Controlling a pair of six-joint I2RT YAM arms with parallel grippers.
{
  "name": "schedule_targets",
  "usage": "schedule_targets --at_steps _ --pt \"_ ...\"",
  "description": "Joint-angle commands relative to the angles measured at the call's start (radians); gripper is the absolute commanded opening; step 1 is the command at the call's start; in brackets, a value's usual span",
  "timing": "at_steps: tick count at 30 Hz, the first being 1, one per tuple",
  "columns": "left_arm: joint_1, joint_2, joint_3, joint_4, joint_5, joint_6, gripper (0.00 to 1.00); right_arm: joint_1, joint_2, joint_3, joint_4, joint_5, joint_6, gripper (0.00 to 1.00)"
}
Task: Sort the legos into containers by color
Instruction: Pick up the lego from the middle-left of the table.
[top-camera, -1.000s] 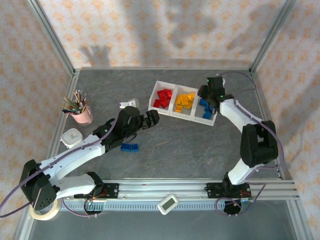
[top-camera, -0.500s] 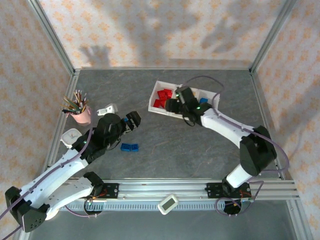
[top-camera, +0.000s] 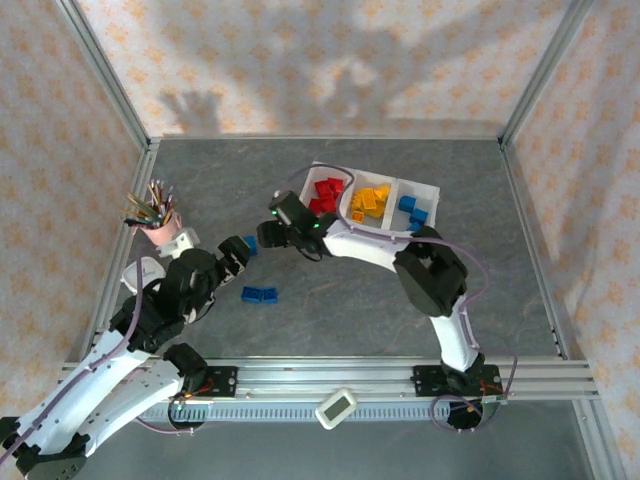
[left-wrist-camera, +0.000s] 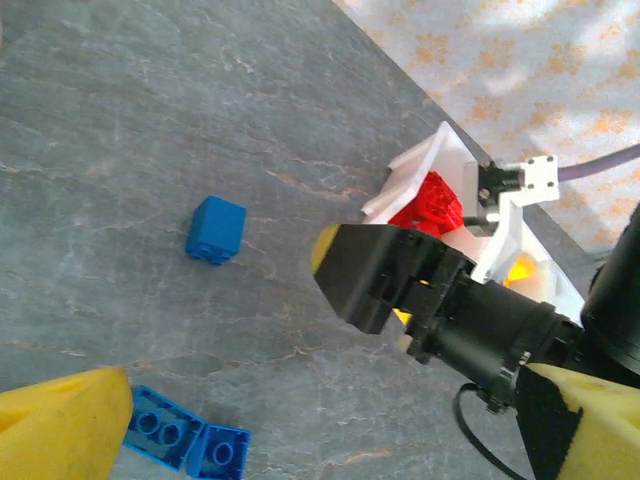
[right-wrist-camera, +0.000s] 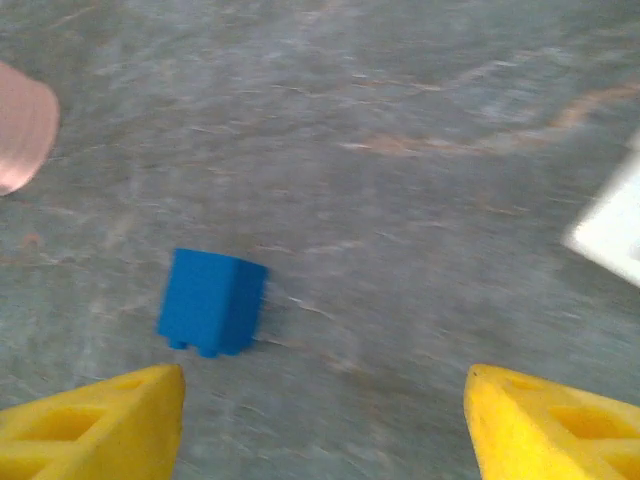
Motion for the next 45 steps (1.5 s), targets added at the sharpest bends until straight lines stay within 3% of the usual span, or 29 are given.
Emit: schedule_targets --at_steps 1,15,24,39,45 --pt "0.009 -0.038 -0.015 -0.093 -0.059 -0.054 0.99 0.025 0.073 0.078 -0.007 0.021 -0.010 0.75" --pt "0.010 -0.079 -0.013 -0.137 -0.112 -0.077 0.99 0.073 0.343 0.396 -0.135 0.092 -0.046 0.79" --pt "0.010 -0.068 -0.024 -0.111 -0.103 -0.073 0.99 0.075 0.361 0.398 -0.179 0.141 -0.072 0.65" --pt "0.011 -0.061 -0.019 -0.090 -0.081 -0.073 0.99 0.076 0.295 0.377 -0.204 0.163 -0.111 0.29" --pt "0.010 -0.057 -0.009 -0.071 -0.071 -0.056 0.99 0.070 0.184 0.318 -0.199 0.194 -0.125 0.24"
